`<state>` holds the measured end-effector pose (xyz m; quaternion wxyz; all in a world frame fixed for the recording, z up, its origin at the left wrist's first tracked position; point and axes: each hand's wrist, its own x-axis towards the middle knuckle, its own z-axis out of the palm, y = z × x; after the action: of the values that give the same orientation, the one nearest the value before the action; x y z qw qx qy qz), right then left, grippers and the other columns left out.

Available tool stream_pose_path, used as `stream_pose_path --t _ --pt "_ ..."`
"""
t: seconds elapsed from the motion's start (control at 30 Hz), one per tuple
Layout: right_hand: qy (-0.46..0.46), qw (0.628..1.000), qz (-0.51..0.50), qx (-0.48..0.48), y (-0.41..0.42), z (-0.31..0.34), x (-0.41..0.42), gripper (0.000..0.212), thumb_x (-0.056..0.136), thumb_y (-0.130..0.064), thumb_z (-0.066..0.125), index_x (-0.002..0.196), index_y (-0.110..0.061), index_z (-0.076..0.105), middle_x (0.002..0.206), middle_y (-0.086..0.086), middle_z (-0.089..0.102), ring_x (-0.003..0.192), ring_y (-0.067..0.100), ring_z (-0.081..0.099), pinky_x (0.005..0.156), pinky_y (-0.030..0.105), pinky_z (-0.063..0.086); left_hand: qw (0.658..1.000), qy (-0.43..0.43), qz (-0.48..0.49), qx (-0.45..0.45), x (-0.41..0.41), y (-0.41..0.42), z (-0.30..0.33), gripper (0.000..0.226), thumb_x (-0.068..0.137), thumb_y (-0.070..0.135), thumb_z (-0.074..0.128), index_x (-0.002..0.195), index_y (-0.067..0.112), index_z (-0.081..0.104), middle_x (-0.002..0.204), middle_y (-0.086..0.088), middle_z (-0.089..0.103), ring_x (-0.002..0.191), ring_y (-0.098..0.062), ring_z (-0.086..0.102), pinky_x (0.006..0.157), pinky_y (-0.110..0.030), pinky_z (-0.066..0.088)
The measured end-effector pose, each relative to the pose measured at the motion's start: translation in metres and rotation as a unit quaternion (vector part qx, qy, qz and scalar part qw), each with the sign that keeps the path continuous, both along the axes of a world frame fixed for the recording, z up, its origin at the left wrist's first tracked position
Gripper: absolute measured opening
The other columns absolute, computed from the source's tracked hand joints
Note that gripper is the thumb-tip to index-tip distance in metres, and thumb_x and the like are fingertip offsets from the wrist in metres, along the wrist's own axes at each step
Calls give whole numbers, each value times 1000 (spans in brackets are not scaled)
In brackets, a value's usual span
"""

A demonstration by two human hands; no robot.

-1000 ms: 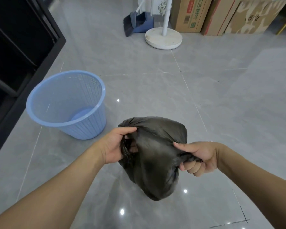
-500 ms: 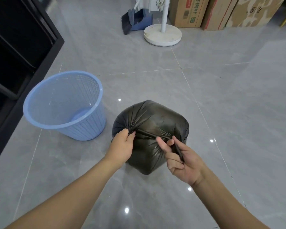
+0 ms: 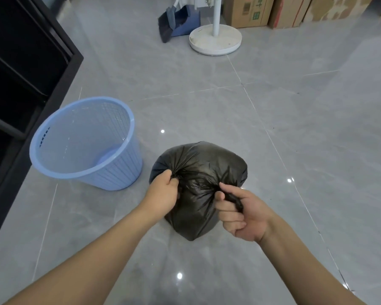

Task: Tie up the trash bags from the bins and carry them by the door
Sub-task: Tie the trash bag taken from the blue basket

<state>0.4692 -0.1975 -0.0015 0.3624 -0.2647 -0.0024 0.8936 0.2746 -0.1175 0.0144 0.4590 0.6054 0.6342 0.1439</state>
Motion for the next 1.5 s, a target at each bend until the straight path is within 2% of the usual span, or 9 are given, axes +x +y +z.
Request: stream_pose_path --t 0.17,0.33,0.43,0.5,0.7,0.8,0.93,1.23,1.5 --pt "-82 991 99 20 -2 -3 19 58 90 -62 42 103 -12 67 42 -8 18 34 7 14 30 18 18 999 4 -44 2 -8 18 4 27 98 12 41 71 15 37 71 -10 48 63 -19 43 59 -32 37" --pt "141 988 -18 52 -7 -7 3 28 90 -37 63 82 -11 67 49 -6 29 37 8 19 34 19 15 954 206 -172 135 -17 16 -2 33 99 29 42 69 20 31 63 1 45 55 -15 43 50 -32 29" --pt "251 952 -168 56 -2 -4 -20 29 93 -34 57 89 -9 70 92 4 70 41 7 24 35 18 14 866 361 -256 234 -17 5 -9 27 100 35 35 77 22 28 59 7 37 47 -13 35 44 -31 24" --pt "227 940 -250 48 7 1 -31 36 96 -37 48 95 -10 70 131 7 61 41 5 23 35 16 14 845 384 -284 241 -12 -2 -12 21 99 33 34 82 22 29 59 7 37 47 -16 35 43 -31 19" --pt "112 934 -337 25 35 8 -41 30 94 -23 44 112 -13 66 137 9 56 49 5 48 38 14 29 871 328 -314 186 -5 -10 -5 20 98 31 36 83 19 38 79 -4 59 72 -29 60 58 -35 39" --pt "116 931 -347 12 41 12 -36 25 91 -12 50 107 -9 70 130 10 62 86 16 69 68 25 54 878 302 -334 162 -3 -12 3 27 96 31 35 71 21 32 68 0 49 64 -27 52 58 -34 39" --pt "154 925 -349 -2 43 17 -37 21 87 -2 48 94 -6 68 125 13 64 118 37 58 103 48 41 860 316 -366 165 5 -15 6 31 93 31 36 65 22 26 81 -8 63 71 -32 57 58 -33 33" --pt "96 939 -327 42 52 24 -52 30 93 -7 35 89 -11 64 125 16 64 118 35 60 103 47 41 853 330 -372 163 3 -22 0 25 95 30 36 74 16 34 83 -8 64 68 -31 57 55 -32 32" --pt "-180 919 -329 121 54 6 -54 30 96 3 28 102 -7 55 121 11 68 122 16 57 99 29 43 884 260 -371 111 -6 -29 2 22 98 30 34 78 21 33 65 4 44 59 -21 47 54 -33 32"
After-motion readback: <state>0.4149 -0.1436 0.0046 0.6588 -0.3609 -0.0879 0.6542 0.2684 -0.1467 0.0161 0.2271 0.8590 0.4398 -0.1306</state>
